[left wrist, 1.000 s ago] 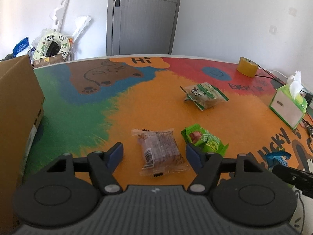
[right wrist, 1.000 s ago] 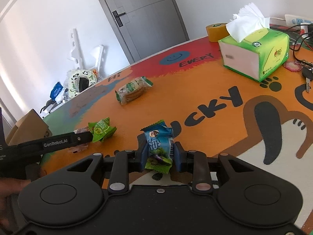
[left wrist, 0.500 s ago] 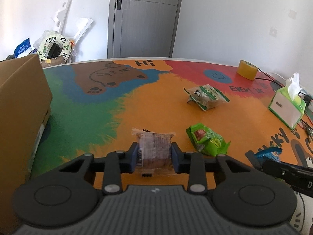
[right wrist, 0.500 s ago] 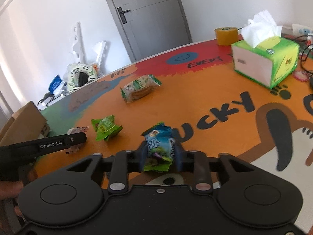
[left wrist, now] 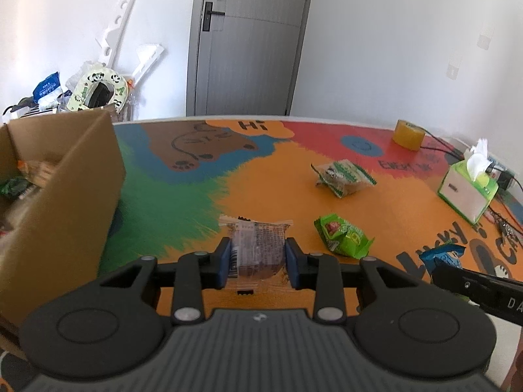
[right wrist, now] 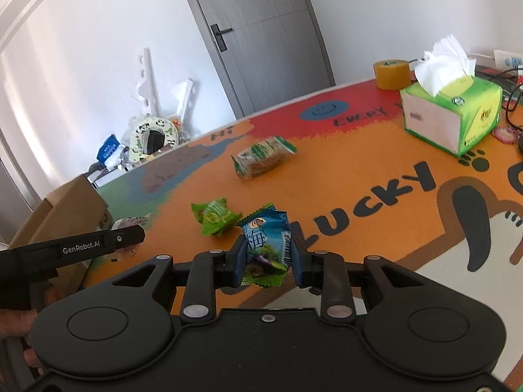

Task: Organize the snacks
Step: 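Carry both snacks into the cardboard box and open both grippers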

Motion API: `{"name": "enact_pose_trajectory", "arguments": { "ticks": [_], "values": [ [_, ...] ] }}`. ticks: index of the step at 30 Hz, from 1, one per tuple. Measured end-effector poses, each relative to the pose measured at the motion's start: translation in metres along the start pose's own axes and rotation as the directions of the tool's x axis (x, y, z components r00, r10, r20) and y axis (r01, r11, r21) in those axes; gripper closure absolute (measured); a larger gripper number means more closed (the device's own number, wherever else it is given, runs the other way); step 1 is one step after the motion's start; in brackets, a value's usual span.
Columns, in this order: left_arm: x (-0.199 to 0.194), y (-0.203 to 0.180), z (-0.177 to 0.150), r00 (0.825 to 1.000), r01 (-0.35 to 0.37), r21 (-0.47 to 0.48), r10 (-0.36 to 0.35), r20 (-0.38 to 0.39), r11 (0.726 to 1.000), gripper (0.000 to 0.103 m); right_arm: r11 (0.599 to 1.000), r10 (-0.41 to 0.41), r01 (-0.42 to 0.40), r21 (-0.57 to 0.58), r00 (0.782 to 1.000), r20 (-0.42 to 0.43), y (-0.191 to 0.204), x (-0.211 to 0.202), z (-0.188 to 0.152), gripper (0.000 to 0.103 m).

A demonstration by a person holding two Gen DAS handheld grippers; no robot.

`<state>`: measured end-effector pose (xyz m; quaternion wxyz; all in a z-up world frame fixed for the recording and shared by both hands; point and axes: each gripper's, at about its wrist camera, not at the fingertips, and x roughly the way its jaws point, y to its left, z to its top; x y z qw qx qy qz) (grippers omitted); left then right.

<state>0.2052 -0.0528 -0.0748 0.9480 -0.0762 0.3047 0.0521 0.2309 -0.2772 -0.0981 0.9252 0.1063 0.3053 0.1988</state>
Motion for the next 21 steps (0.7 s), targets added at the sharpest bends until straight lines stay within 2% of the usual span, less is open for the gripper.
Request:
{"name": "enact_pose_trajectory", "arguments": {
  "ticks": [21],
  "values": [
    [-0.057, 0.024, 0.017, 0.993, -0.004, -0.028, 0.007, 0.115, 1.0, 0.07, 0.993, 0.099, -0.094, -0.068, 0.993, 0.067, 0.049, -0.013, 0.016, 0.074]
  ]
}}
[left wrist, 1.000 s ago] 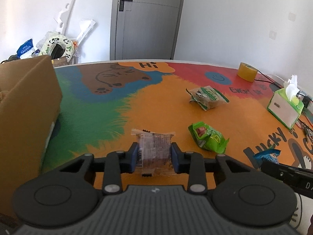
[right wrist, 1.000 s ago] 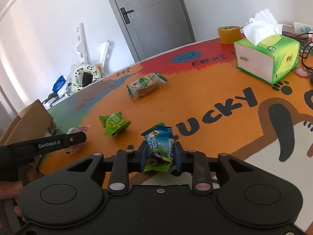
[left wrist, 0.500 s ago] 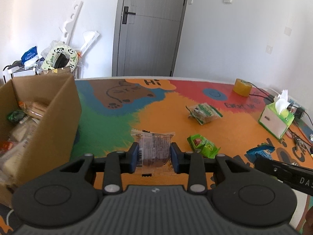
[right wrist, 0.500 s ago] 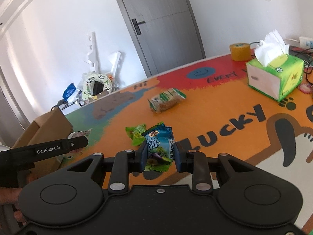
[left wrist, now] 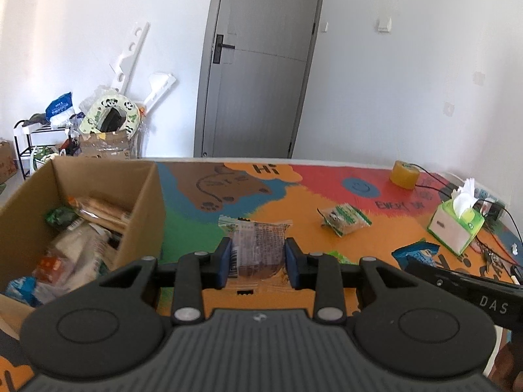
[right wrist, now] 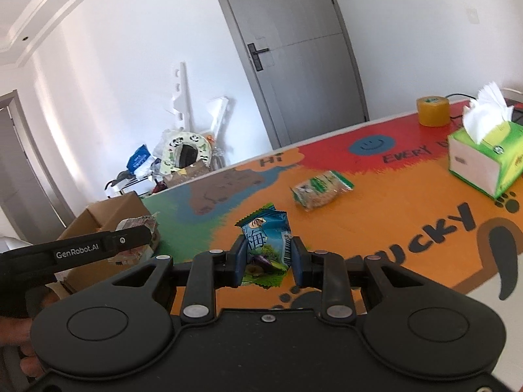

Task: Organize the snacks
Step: 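Carry both snacks into the cardboard box and open both grippers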

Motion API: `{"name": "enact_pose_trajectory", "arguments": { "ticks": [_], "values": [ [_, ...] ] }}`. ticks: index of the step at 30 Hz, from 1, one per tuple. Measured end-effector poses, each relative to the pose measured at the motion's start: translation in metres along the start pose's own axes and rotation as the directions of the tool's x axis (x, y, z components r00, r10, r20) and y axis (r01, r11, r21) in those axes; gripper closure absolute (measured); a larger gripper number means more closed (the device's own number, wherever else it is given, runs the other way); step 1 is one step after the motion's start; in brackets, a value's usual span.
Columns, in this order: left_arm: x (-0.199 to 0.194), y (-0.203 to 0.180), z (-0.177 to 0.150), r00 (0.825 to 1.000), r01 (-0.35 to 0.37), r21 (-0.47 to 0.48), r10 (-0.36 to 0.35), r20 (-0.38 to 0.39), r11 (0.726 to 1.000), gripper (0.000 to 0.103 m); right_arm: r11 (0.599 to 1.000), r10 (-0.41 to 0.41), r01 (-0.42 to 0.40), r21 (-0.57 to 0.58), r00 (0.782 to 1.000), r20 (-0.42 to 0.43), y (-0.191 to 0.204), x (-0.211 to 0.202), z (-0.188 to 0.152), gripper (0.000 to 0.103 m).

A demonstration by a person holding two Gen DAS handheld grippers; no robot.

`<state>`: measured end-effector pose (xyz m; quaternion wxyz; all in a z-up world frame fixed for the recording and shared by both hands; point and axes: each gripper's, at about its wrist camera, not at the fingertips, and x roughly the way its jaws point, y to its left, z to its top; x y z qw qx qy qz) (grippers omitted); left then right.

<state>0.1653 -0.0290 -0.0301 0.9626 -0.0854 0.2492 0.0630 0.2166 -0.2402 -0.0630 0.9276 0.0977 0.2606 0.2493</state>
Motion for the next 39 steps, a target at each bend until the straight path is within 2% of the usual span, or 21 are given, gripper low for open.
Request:
{"name": "enact_pose_trajectory", "arguments": {
  "ticks": [22, 31, 39],
  "values": [
    [-0.039, 0.063, 0.015, 0.992, -0.095, -0.083, 0.101, 0.076, 0.992, 0.07, 0.989, 0.118, -0.119, -0.093, 0.993, -0.011, 0.059, 0.02, 0.012, 0.074],
    [-0.052, 0.106, 0.018, 0.978, -0.177, -0.145, 0.191, 0.089, 0.973, 0.07, 0.973, 0.182, -0.184, -0.137, 0.983, -0.024, 0.092, 0.03, 0.016, 0.075],
    [-0.056, 0.133, 0.019, 0.97, -0.215, -0.186, 0.232, 0.077, 0.959, 0.07, 0.96, 0.215, -0.219, -0.172, 0.976, -0.045, 0.119, 0.037, 0.016, 0.075]
  ]
}}
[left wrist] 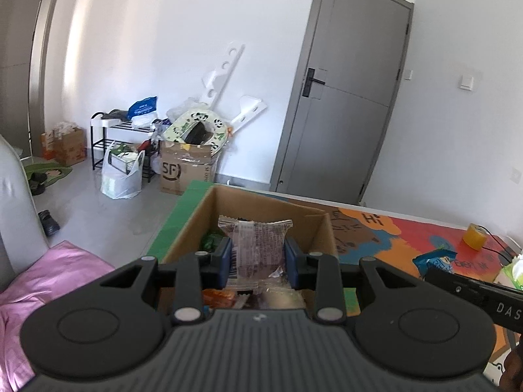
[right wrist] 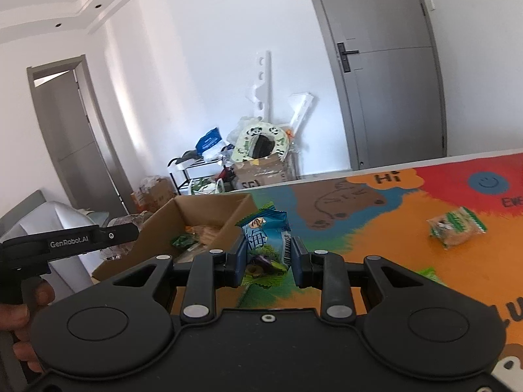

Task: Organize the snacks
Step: 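Carry both snacks into the cardboard box and open both grippers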

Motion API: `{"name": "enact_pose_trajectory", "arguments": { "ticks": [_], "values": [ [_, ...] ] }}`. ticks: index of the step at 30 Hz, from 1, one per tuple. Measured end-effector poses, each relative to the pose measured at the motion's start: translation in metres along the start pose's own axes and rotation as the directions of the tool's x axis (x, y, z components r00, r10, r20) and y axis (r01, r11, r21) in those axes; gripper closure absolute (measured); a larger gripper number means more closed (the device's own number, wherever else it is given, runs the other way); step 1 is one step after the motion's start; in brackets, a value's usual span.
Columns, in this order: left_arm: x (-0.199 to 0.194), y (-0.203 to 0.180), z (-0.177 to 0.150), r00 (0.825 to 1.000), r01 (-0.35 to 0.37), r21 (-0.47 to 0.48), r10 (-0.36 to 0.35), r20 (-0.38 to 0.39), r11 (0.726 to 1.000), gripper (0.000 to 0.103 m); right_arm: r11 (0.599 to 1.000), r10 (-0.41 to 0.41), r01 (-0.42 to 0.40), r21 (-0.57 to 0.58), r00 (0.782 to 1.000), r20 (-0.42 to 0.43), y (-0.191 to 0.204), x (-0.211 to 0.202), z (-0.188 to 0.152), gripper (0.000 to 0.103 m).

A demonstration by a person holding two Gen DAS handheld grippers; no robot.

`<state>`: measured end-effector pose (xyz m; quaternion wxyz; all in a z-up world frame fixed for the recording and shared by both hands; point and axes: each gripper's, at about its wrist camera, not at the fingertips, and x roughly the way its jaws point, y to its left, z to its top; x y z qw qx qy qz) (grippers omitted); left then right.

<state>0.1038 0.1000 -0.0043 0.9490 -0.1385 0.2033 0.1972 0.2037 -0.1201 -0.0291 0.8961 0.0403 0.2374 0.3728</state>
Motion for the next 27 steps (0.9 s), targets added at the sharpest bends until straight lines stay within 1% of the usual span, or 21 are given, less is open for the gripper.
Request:
{"name": "enact_pose_trajectory", "arguments": {
  "ticks": [4, 5, 7, 9, 16, 20, 27],
  "values": [
    [0.003, 0.008, 0.001, 1.0, 0.002, -0.014, -0.002, -0.021, 1.0, 0.07, 1.0, 0.01, -0.011, -0.013, 1.0, -0.012, 0.009, 0.007, 0.002, 0.075],
    [0.003, 0.011, 0.001, 1.0, -0.007, -0.022, 0.007, -0.02, 1.0, 0.068, 1.0, 0.014, -0.014, -0.015, 1.0, -0.013, 0.012, 0.008, 0.002, 0.075],
    [0.003, 0.015, 0.002, 1.0, -0.021, -0.03, 0.021, -0.018, 0.999, 0.066, 1.0, 0.019, -0.019, -0.023, 1.0, -0.015, 0.016, 0.011, 0.004, 0.075],
    [0.003, 0.018, 0.003, 1.0, -0.013, -0.042, 0.012, -0.025, 0.999, 0.064, 0.999, 0.023, -0.023, -0.031, 1.0, -0.015, 0.02, 0.014, 0.005, 0.075],
    [0.003, 0.03, 0.005, 1.0, -0.017, -0.049, 0.016, -0.02, 0.999, 0.062, 0.998, 0.038, -0.039, -0.046, 0.999, -0.023, 0.033, 0.033, 0.014, 0.075],
    [0.004, 0.037, 0.007, 1.0, -0.025, -0.057, 0.025, -0.01, 0.998, 0.058, 0.996, 0.059, -0.061, -0.07, 0.998, -0.029, 0.047, 0.046, 0.018, 0.075],
    [0.008, 0.05, 0.009, 0.998, -0.057, -0.077, 0.055, -0.022, 0.995, 0.058, 0.991, 0.102, -0.105, -0.087, 0.994, -0.038, 0.069, 0.063, 0.023, 0.075]
  ]
}}
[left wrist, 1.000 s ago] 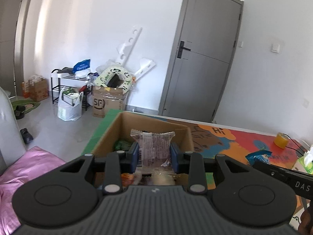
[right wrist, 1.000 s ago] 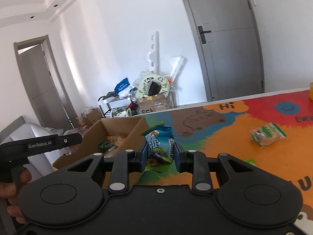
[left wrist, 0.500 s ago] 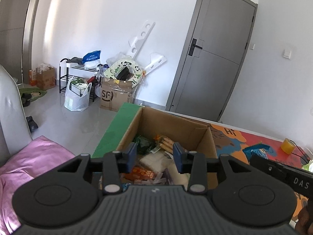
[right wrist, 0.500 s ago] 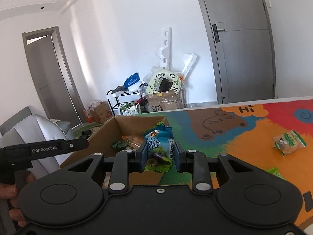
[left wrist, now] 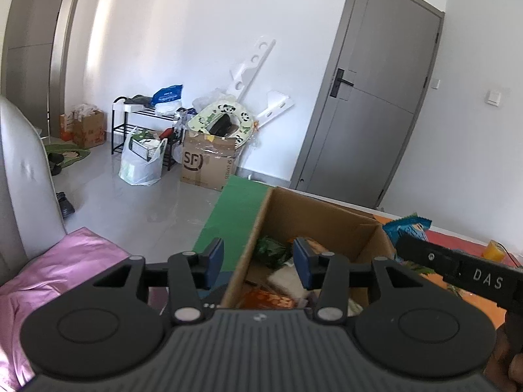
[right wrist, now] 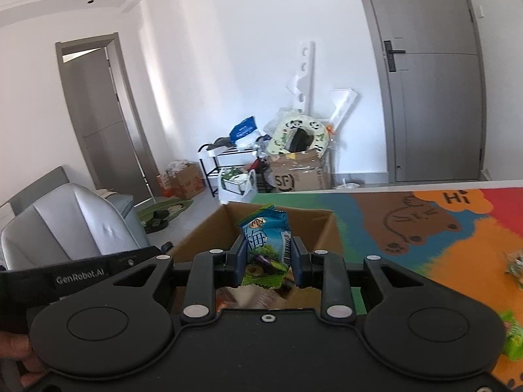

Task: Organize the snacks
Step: 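Carry both snacks into the cardboard box and open both grippers, then move both open grippers back over the remaining snacks on the table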

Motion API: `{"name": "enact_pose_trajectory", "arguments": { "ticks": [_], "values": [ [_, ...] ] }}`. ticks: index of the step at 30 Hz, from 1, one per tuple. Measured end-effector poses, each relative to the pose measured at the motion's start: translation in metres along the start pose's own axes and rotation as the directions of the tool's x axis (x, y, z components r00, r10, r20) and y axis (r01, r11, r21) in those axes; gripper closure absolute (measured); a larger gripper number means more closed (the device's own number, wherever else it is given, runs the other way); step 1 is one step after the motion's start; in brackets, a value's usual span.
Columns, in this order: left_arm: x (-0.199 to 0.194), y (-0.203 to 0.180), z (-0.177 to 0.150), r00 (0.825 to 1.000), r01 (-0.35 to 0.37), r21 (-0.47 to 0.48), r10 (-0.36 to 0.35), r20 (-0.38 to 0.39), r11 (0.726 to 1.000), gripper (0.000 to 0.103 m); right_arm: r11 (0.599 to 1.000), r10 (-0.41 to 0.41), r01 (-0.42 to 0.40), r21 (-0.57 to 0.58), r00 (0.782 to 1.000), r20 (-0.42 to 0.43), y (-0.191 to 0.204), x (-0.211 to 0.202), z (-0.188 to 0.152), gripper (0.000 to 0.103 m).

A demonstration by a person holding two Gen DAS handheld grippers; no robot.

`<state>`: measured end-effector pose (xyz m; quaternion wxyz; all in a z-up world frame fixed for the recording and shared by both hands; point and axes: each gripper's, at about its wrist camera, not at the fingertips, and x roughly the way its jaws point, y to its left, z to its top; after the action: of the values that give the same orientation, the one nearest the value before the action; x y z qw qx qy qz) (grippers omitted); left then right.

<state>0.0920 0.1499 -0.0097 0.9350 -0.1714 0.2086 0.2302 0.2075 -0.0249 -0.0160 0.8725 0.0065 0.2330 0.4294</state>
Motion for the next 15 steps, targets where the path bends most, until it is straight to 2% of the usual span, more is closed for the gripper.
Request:
{"name": "enact_pose_trajectory", "arguments": {
  "ticks": [2, 4, 5, 9, 13, 15],
  "values": [
    [-0.002, 0.004, -0.001, 1.0, -0.011, -0.006, 0.011, -0.001, 1.0, 0.057, 1.0, -0.001, 0.001, -0.012, 1.0, 0.005, 0.005, 0.004, 0.001, 0.073],
    [-0.003, 0.006, -0.001, 1.0, -0.018, -0.012, 0.018, -0.003, 1.0, 0.057, 1.0, -0.017, 0.017, -0.011, 1.0, 0.002, 0.004, 0.007, 0.001, 0.056],
    [-0.003, 0.007, 0.0, 1.0, -0.018, -0.013, 0.018, -0.004, 1.0, 0.057, 1.0, -0.022, 0.022, -0.002, 1.0, 0.006, 0.003, 0.005, 0.001, 0.044],
    [-0.005, 0.003, -0.001, 1.0, -0.015, -0.003, 0.015, 0.0, 1.0, 0.049, 1.0, -0.023, 0.023, 0.016, 1.0, 0.01, -0.002, -0.004, -0.003, 0.044],
    [-0.004, -0.01, -0.002, 1.0, 0.007, 0.013, -0.007, -0.007, 1.0, 0.048, 0.998, -0.048, 0.047, 0.051, 0.999, 0.006, -0.016, -0.018, -0.008, 0.044],
    [-0.004, -0.018, -0.004, 1.0, 0.017, 0.028, -0.017, -0.009, 0.999, 0.042, 0.995, -0.064, 0.063, 0.072, 0.998, 0.004, -0.026, -0.027, -0.012, 0.041]
  ]
}}
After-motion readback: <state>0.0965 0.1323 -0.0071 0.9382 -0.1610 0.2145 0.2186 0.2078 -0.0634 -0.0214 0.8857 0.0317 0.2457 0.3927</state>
